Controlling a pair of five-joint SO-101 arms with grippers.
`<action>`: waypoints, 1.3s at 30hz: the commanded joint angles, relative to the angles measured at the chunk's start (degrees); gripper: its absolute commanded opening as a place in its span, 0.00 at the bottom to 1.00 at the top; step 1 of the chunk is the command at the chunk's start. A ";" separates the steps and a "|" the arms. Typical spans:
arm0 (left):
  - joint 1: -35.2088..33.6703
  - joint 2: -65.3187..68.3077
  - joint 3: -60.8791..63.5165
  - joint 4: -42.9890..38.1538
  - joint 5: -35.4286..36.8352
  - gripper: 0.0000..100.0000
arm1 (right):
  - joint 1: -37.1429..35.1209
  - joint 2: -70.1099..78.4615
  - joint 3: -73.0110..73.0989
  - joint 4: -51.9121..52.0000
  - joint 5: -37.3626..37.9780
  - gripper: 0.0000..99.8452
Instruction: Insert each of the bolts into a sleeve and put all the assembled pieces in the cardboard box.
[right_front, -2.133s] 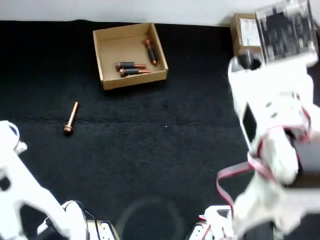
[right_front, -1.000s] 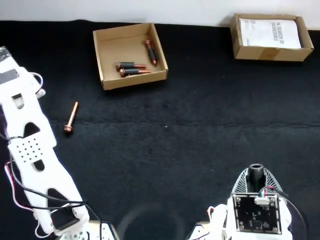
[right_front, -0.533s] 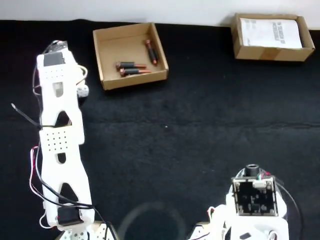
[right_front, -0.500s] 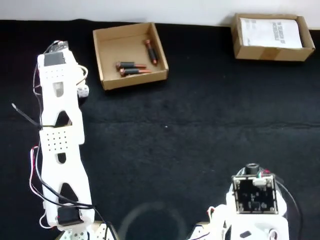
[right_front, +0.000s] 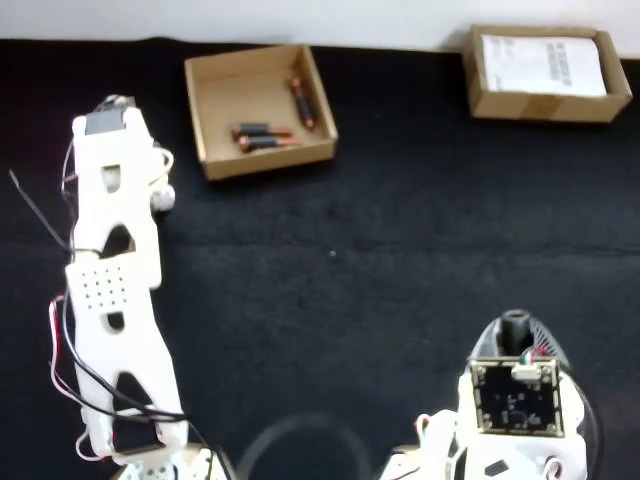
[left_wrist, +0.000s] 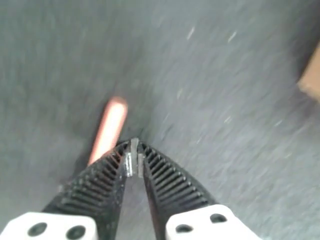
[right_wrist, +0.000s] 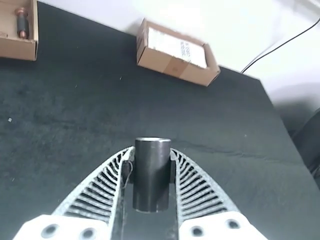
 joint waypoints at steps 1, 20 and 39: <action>0.75 -6.90 12.53 0.88 0.53 0.01 | 0.13 5.85 -0.48 -2.77 0.35 0.01; 11.65 -22.02 34.59 0.44 0.53 0.01 | 0.13 10.33 -0.57 -8.04 0.79 0.01; -12.00 -6.99 17.54 -5.45 1.85 0.01 | 0.13 26.15 -12.70 -7.34 0.18 0.01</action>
